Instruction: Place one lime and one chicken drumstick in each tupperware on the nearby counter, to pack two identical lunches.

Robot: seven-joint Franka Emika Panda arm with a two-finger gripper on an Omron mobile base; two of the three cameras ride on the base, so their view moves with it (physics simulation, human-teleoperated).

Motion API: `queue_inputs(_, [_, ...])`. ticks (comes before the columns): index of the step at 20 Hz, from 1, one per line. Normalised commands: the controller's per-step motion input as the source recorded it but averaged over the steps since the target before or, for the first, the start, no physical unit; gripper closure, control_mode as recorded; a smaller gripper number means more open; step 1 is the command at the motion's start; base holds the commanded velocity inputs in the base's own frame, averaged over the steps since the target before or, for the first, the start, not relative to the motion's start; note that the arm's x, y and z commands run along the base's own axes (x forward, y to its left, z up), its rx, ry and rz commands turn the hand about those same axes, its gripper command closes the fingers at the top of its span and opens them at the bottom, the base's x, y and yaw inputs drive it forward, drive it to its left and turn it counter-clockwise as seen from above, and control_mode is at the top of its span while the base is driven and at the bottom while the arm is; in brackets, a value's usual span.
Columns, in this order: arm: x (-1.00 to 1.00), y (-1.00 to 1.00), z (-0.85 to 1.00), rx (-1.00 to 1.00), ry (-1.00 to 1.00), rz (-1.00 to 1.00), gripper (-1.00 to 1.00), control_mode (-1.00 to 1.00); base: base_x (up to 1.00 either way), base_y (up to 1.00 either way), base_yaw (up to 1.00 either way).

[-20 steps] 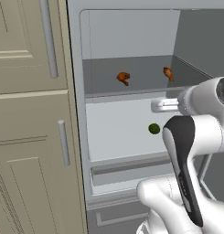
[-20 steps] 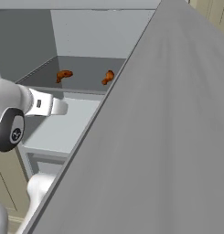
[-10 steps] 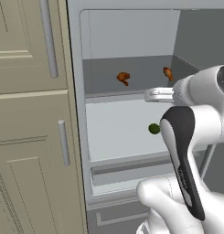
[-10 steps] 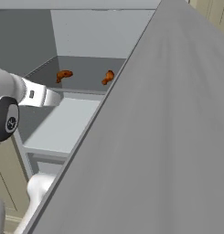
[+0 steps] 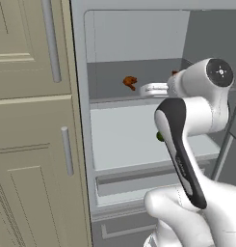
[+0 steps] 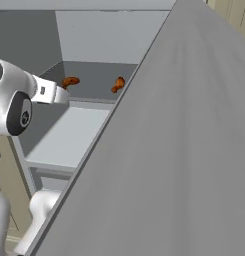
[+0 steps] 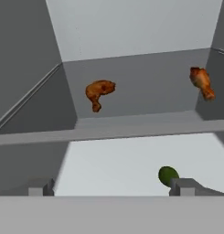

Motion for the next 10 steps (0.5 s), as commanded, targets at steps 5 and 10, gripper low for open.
queue_inputs(5, [0.59,0.13,0.00,-0.01,0.00,0.02,-1.00,-1.00,0.00,0.00,0.00])
queue_inputs(10, [0.57,0.18,0.00,-0.04,0.03,0.01,-1.00,-1.00,0.00,0.00,0.00])
